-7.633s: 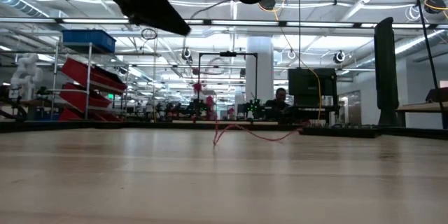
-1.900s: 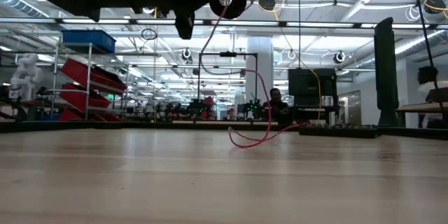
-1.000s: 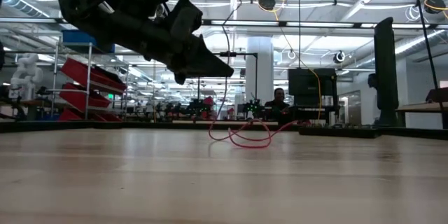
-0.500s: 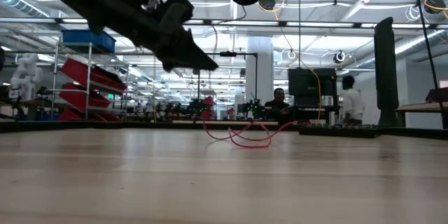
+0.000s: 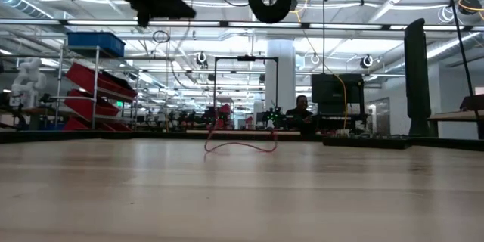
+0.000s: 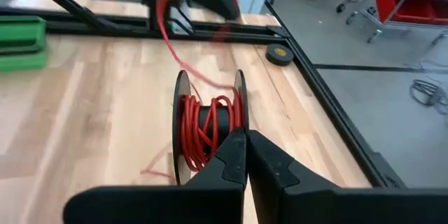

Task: Coil cords
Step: Uncoil the red wire from the spool

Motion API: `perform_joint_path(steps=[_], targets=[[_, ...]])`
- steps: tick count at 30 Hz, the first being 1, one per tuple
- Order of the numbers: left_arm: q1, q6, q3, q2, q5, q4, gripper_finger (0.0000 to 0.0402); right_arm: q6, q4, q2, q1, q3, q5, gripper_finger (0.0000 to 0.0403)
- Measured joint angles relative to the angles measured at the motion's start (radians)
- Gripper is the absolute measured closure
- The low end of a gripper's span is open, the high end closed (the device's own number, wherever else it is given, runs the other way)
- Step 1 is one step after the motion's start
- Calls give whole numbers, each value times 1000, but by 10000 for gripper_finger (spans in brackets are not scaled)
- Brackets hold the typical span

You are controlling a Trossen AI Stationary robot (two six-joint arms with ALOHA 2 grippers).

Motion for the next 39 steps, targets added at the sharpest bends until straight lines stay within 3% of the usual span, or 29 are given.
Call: perform_joint_path(steps=[6,13,23,30,39], targets=[[-59,0,0,-87,7,28,402,-21,0,34,-23,0,3,403],[-118,0,0,-42,101,220,402,-28,12,58,-51,0,5,403],[-159,24,0,197,193,573,402,-73,82,86,-78,0,8,403],[-163,-29,0,396,264,780,402,-85,135,93,-96,0,88,403],[-166,-77,70,604,366,842,401,-111,174,93,-109,0,241,403]])
